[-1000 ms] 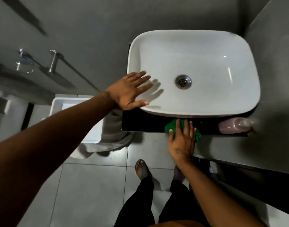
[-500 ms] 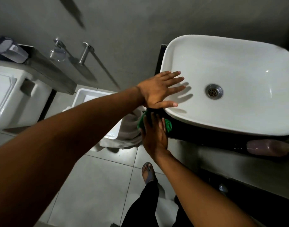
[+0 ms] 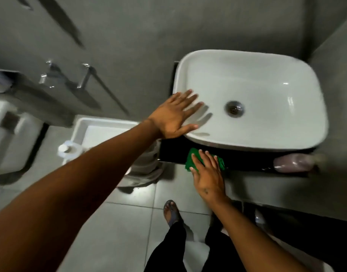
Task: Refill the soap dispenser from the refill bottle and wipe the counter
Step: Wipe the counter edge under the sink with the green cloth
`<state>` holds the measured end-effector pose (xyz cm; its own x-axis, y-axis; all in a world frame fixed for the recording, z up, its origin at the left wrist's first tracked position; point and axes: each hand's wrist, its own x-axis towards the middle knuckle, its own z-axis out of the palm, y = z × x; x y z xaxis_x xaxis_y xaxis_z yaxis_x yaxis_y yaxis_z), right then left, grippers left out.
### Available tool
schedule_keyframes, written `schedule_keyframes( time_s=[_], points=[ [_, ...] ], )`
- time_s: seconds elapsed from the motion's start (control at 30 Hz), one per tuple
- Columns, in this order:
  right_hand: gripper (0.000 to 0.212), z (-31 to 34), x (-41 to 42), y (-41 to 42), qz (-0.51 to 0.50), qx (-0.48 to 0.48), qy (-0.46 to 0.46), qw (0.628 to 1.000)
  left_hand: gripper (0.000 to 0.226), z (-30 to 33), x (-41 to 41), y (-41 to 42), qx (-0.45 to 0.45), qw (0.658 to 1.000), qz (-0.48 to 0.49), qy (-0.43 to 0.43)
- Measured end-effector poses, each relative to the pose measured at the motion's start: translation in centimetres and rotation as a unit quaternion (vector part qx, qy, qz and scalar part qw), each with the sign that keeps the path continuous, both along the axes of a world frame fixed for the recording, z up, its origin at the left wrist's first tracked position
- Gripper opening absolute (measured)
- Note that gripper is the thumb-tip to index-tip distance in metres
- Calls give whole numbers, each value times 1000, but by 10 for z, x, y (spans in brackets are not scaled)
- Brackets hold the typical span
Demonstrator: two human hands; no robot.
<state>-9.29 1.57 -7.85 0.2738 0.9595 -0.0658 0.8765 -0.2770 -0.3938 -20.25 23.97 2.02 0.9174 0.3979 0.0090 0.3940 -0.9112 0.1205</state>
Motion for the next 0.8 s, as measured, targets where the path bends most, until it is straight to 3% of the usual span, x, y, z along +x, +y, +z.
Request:
schedule_keyframes(
  time_s=[0.17, 0.43, 0.57, 0.73, 0.8],
  points=[
    [43, 4, 79, -34, -191, -7, -8, 981, 84, -5, 16, -20, 14, 1000, -11, 10],
    [43, -1, 83, -55, -252, 1, 0, 968, 88, -1, 32, -36, 22, 998, -28, 51],
    [45, 9, 86, -40, -334, -32, 23, 942, 88, 0, 34, -38, 25, 998, -16, 57],
    [51, 10, 37, -35, -134, -82, 10, 987, 88, 7, 32, -40, 14, 998, -12, 59],
    [53, 10, 46, -43, -138, -83, 13, 987, 88, 8, 21, -37, 11, 998, -2, 57]
  ],
)
